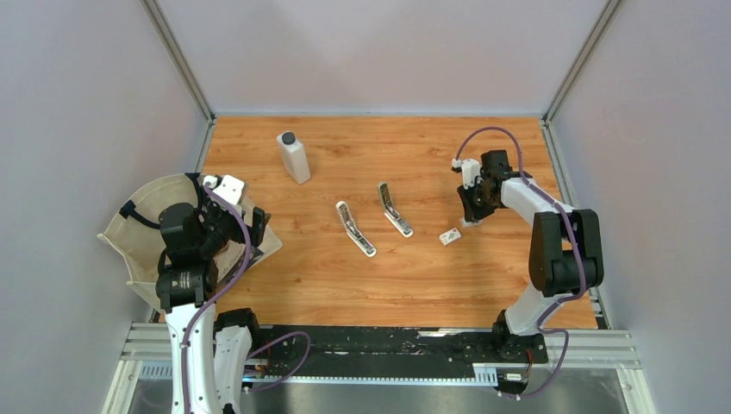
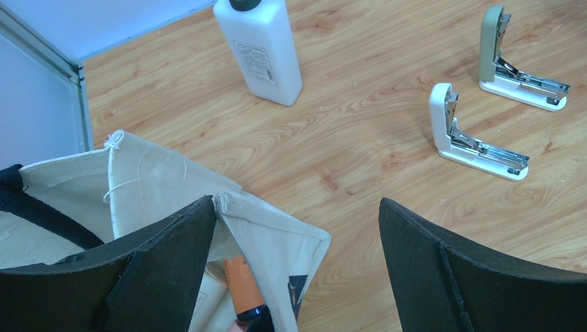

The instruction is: Load the staples into the stapler

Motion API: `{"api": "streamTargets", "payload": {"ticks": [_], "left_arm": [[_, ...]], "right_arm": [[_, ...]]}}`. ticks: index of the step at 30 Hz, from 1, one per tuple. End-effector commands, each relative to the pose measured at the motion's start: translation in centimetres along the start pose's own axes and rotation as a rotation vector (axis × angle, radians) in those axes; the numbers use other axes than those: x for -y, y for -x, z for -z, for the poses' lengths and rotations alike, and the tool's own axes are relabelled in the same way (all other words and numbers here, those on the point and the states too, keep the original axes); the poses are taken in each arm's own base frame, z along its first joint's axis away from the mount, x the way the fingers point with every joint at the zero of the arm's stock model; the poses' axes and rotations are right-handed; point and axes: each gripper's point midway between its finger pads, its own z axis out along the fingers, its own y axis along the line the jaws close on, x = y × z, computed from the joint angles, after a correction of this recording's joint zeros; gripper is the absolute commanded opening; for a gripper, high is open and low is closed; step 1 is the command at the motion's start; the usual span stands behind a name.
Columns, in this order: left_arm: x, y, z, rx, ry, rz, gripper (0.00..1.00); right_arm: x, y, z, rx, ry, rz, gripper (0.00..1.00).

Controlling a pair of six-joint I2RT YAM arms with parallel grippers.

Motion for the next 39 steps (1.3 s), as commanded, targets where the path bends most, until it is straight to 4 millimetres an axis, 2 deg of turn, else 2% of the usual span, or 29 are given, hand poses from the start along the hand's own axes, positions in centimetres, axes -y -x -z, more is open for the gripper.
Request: {"api": "streamTargets", "payload": {"ticks": [1, 5, 9, 12, 15, 19, 23, 27, 32, 35, 39], "left_arm": [[0.3, -2.1, -0.2, -0.066, -0.011, 0.045, 0.95], [0.3, -2.1, -0.2, -0.068, -0.010, 0.046, 0.95], [0.3, -2.2, -0.3, -0.071, -0.011, 0.049, 0.95], [0.1, -2.3, -0.3, -0.073, -0.005, 0.048, 0.95], [0.1, -2.3, -0.2, -0.072, 0.001, 0.044, 0.95], [0.1, -2.2, -0.2, -0.071, 0.002, 0.043, 0.95], [0.0, -2.2, -0.2, -0.072, 0.005, 0.042, 0.95], [0.0, -2.3, -0.3, -0.074, 0.002, 0.042, 0.95], [0.0, -2.3, -0.3, -0.074, 0.002, 0.044, 0.95], [0.0, -2.3, -0.3, -0.074, 0.002, 0.044, 0.95], [0.0, -2.4, -0.3, -0.075, 0.003, 0.046, 0.95]], "right_arm": [[-0.4, 1.6, 1.7, 0.061, 0.009, 0.004, 0.17], [-1.8, 3.2, 2.6, 0.091, 0.017, 0.013, 0.17], [-4.3, 5.8, 2.8, 0.103, 0.003, 0.093, 0.17], [-6.0, 7.5, 1.7, 0.094, 0.033, 0.088, 0.17], [-6.5, 8.7, 0.0, 0.071, 0.056, 0.038, 0.18], [-7.4, 8.0, -2.9, 0.006, 0.075, 0.022, 0.18], [-7.8, 6.9, -4.2, -0.020, 0.056, 0.037, 0.18], [-7.7, 6.3, -4.6, -0.041, 0.042, 0.035, 0.20], [-7.7, 5.4, -5.1, -0.078, 0.049, 0.033, 0.28], [-7.7, 5.5, -5.1, -0.078, 0.051, 0.036, 0.33], [-7.4, 6.7, -4.5, -0.045, 0.038, 0.045, 0.36]]}}
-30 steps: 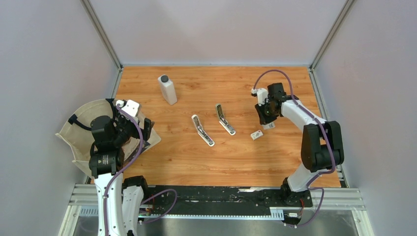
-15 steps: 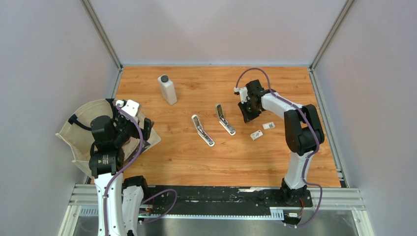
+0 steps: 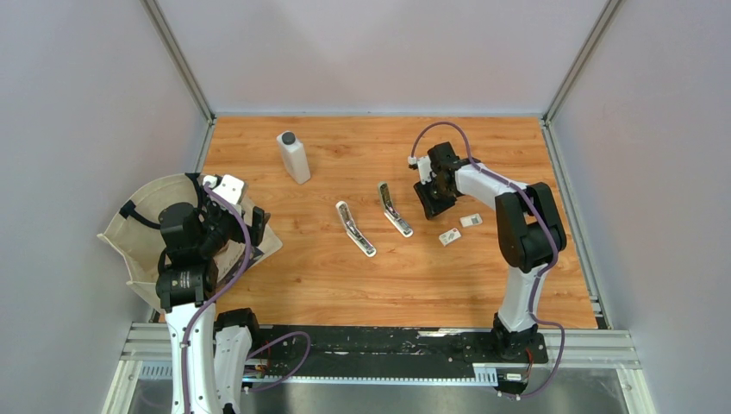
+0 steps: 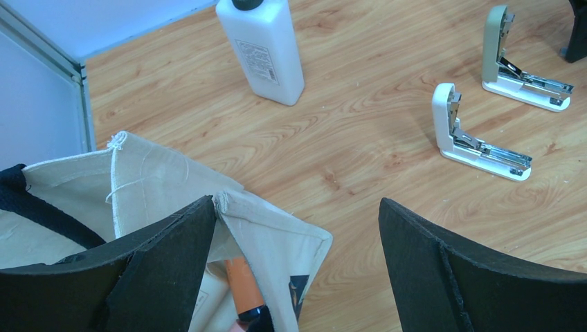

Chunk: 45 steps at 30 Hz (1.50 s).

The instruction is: Load the staples into the stapler

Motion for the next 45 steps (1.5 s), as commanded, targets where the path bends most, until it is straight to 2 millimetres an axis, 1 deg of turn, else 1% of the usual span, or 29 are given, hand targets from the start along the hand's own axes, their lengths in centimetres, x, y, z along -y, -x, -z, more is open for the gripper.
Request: {"api": "streamTargets", "payload": {"ticks": [1, 6, 10, 19, 28, 34, 38, 40, 43, 45], "left_arm": [[0.1, -2.3, -0.2, -0.074, -0.003, 0.044, 0.95], [0.1, -2.3, -0.2, -0.074, -0.001, 0.045, 0.95], [0.0, -2.4, -0.2, -0.076, 0.001, 0.048, 0.95], [0.0, -2.4, -0.2, -0.076, 0.003, 0.050, 0.95], [0.0, -2.3, -0.2, -0.075, 0.003, 0.053, 0.95], [0.0, -2.3, -0.2, -0.073, 0.002, 0.049, 0.95], [0.0, -2.3, -0.1, -0.071, 0.005, 0.047, 0.95], [0.0, -2.3, -0.1, -0.070, 0.003, 0.047, 0.95], [0.0, -2.3, -0.1, -0.071, 0.005, 0.047, 0.95], [0.0, -2.3, -0.1, -0.070, 0.008, 0.047, 0.95]], "right_arm": [[0.4, 1.9, 0.8, 0.049, -0.021, 0.009, 0.36], [0.1, 2.2, 0.5, 0.042, 0.017, 0.070, 0.36], [0.0, 1.8, -0.4, 0.026, 0.031, 0.107, 0.37], [0.2, 1.1, -1.3, 0.001, 0.029, 0.126, 0.34], [-0.6, 0.7, -1.6, -0.009, 0.043, 0.161, 0.30], [-0.5, 0.8, -1.6, -0.003, 0.029, 0.166, 0.24], [-0.5, 0.9, -1.3, 0.006, 0.027, 0.164, 0.22], [-0.4, 1.0, -1.2, 0.011, 0.023, 0.166, 0.23], [-0.4, 1.0, -1.0, 0.011, 0.020, 0.179, 0.29], [-0.3, 0.7, -1.0, 0.003, 0.021, 0.181, 0.30]]}}
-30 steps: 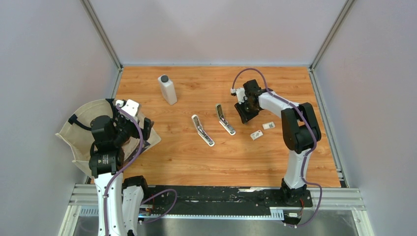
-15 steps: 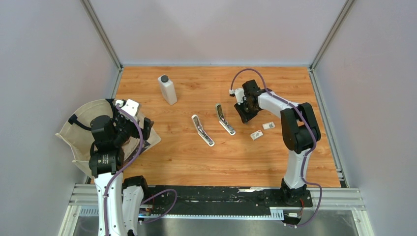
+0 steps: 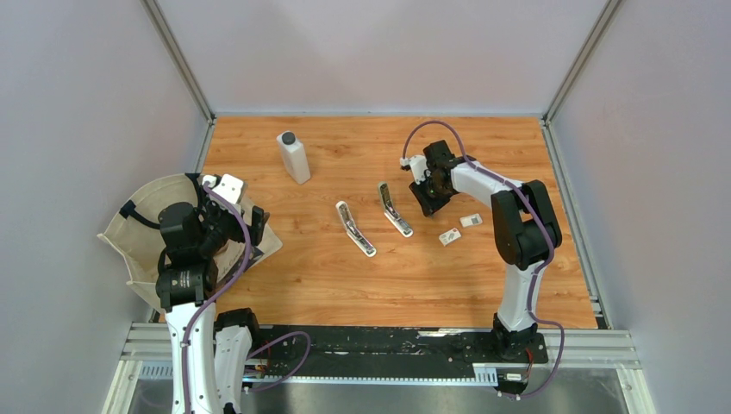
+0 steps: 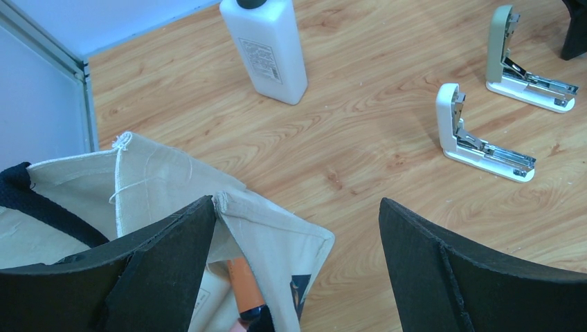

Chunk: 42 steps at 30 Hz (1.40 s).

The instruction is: Load the staples into the stapler

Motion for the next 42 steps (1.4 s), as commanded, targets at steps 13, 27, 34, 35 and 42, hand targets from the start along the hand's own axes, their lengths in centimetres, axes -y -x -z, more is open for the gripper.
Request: {"api": "streamTargets", "payload": {"ticks": [13, 27, 34, 35, 42], "left_arm": [[0.1, -2.1, 0.0, -0.063, 0.005, 0.043, 0.95], [0.1, -2.2, 0.0, -0.066, 0.004, 0.041, 0.95], [0.1, -2.2, 0.0, -0.067, 0.004, 0.042, 0.95], [0.1, -2.3, 0.0, -0.069, 0.005, 0.043, 0.95], [0.1, -2.2, 0.1, -0.066, 0.006, 0.042, 0.95]], "right_arm": [[-0.1, -1.8, -0.6, -0.059, 0.011, 0.073, 0.30], [-0.1, -2.5, -0.2, -0.087, 0.014, 0.100, 0.33], [-0.5, -2.9, -0.2, -0.104, 0.038, 0.103, 0.31], [-0.6, -3.1, -0.3, -0.110, 0.042, 0.101, 0.30], [-0.8, -3.5, 0.0, -0.125, 0.057, 0.096, 0.25]]}}
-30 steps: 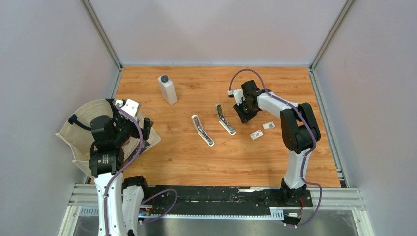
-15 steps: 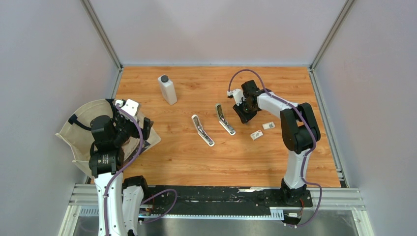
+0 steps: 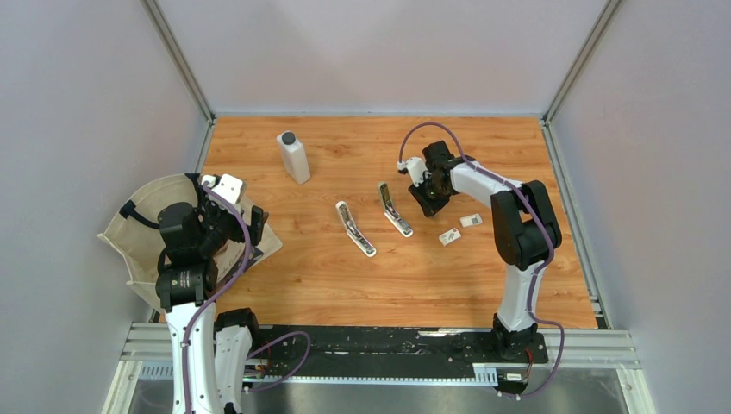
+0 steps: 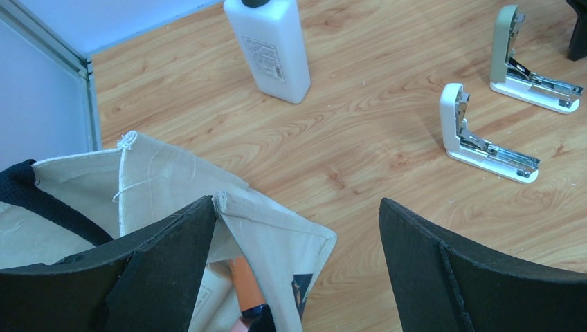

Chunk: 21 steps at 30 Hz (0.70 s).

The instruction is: Load the staples into the stapler

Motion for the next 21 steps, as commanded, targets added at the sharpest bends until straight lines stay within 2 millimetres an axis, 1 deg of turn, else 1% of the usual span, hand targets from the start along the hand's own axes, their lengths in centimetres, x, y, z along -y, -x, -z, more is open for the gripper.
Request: {"api": "streamTargets", "payload": {"ticks": [1, 4, 9, 14, 18, 21], "left_arm": [[0.3, -2.1, 0.0, -0.063, -0.004, 0.038, 0.95], [0.3, -2.1, 0.0, -0.062, -0.006, 0.039, 0.95], [0.3, -2.1, 0.0, -0.063, -0.003, 0.039, 0.95], [0.3, -2.2, 0.0, -0.065, -0.005, 0.039, 0.95], [0.3, -2.1, 0.0, -0.064, -0.005, 0.038, 0.95], [0.3, -2.2, -0.1, -0.067, -0.006, 0.044, 0.95]], "right_arm": [[-1.3, -3.1, -0.1, -0.111, 0.052, -0.004, 0.25], [-1.2, -3.4, -0.2, -0.118, 0.055, -0.008, 0.22], [-1.2, -3.2, 0.0, -0.110, 0.054, -0.012, 0.19], [-0.5, -2.3, 0.7, -0.068, 0.005, -0.010, 0.18], [-0.3, -1.1, 2.1, -0.015, -0.016, -0.020, 0.17], [-0.4, 0.4, 3.7, 0.044, -0.031, -0.042, 0.17]]}}
